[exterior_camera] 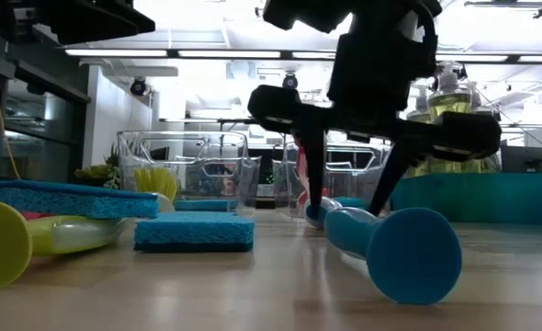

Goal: Pick & Place Kitchen Sink Supplies
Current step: Put the blue dishwashing brush into the right transparent bin

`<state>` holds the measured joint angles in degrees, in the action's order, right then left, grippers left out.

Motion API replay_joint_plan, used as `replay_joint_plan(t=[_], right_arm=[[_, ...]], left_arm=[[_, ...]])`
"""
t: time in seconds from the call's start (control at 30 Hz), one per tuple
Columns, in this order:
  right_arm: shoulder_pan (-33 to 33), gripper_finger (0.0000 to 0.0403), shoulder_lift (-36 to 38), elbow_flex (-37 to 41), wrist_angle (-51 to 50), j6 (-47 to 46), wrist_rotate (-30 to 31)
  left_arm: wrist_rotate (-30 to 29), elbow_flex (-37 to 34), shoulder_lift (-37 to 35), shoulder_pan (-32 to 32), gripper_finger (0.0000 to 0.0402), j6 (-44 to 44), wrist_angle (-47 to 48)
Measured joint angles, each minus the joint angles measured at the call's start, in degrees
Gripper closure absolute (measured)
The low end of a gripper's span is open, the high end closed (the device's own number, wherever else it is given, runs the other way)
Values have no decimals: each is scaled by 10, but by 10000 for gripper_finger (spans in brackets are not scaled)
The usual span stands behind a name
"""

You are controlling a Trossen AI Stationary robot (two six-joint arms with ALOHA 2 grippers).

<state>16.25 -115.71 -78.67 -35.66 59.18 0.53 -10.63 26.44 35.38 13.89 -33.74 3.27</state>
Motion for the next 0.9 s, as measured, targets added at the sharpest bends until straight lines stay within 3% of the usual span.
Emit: replay_joint_plan(t=[0.33, 0.9], right_arm=[[-10, 222, -2, 0, 8, -1, -24], [-16, 299, -28, -2, 10, -38, -39]], left_arm=[[0, 0, 0, 0, 246, 0, 0], [2, 0, 0, 0, 246, 13, 3]])
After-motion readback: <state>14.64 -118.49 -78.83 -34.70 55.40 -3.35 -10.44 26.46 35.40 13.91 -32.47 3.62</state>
